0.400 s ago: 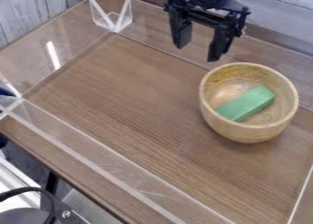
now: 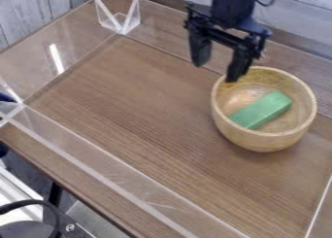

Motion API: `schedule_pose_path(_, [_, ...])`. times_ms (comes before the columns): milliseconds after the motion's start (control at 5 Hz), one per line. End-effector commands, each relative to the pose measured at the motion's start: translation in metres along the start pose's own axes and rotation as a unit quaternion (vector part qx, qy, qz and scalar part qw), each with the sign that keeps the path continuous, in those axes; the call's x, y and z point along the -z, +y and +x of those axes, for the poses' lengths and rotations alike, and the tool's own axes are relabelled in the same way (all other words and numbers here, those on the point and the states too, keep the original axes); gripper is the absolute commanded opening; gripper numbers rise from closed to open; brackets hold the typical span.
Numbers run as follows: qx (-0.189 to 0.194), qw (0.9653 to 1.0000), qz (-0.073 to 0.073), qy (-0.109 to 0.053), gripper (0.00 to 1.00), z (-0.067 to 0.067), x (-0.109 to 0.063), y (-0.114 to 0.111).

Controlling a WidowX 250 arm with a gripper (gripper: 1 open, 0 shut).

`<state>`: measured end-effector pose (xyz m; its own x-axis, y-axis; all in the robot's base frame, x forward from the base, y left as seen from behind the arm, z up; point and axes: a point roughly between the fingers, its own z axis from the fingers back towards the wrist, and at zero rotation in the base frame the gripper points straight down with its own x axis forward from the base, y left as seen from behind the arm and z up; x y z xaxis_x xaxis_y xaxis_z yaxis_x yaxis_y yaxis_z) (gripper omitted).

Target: Remove the green block from inside the brown bowl and put it on the table

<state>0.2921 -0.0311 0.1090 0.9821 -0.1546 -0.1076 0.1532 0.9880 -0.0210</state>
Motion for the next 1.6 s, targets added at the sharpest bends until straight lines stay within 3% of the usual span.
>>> schedule_pose_path(0, [0.04,0.9988,0.005,-0.027,1.0,0.015,-0.007,-0.016])
schedule_pose_path(600, [0.101,0.9943,0.013,-0.03,1.0,0.037,0.013,-0.037])
schedule_pose_path(1000, [0.117,0.9908,0.025,-0.063,1.0,0.034,0.002,-0.04])
schedule_pose_path(1400, [0.126,0.989,0.029,-0.072,1.0,0.036,0.004,-0.039])
